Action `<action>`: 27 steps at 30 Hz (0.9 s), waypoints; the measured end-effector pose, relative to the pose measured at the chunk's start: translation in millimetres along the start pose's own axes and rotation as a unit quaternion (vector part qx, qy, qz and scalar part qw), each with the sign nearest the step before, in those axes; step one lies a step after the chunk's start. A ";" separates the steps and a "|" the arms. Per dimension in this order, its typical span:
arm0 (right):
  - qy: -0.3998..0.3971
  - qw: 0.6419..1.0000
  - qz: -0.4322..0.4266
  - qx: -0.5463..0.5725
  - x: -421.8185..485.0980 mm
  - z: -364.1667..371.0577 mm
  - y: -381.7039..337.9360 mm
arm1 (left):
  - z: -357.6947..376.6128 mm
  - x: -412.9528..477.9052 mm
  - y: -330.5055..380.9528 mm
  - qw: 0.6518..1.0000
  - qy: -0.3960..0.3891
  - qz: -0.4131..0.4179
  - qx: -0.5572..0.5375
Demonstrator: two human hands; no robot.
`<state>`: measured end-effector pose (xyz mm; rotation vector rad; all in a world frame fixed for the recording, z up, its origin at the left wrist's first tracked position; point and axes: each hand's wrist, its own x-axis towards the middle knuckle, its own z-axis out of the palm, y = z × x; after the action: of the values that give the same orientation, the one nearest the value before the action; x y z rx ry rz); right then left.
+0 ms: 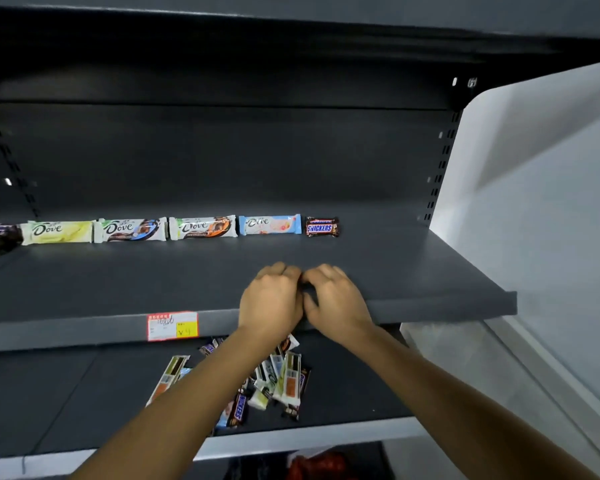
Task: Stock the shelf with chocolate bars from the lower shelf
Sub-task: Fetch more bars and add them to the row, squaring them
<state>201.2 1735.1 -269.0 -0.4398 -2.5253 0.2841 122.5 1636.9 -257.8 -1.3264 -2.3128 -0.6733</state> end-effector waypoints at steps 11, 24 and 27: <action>0.041 0.996 -0.066 0.031 -55.4 15.6 -11.5 | 6.7 -63.4 -7.9 0.999 0.007 0.012 -0.032; 0.015 0.995 -0.092 -0.035 -76.9 71.2 -9.5 | 48.5 -100.1 -56.8 0.993 -0.024 0.117 -0.009; -0.035 0.999 -0.010 0.004 -81.6 95.2 -2.6 | 62.6 -112.2 -77.2 0.994 -0.075 0.077 -0.011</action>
<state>212.2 1692.4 -386.4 -0.4084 -2.5935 0.3060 102.6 1562.4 -386.3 -1.5968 -2.2911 -0.5693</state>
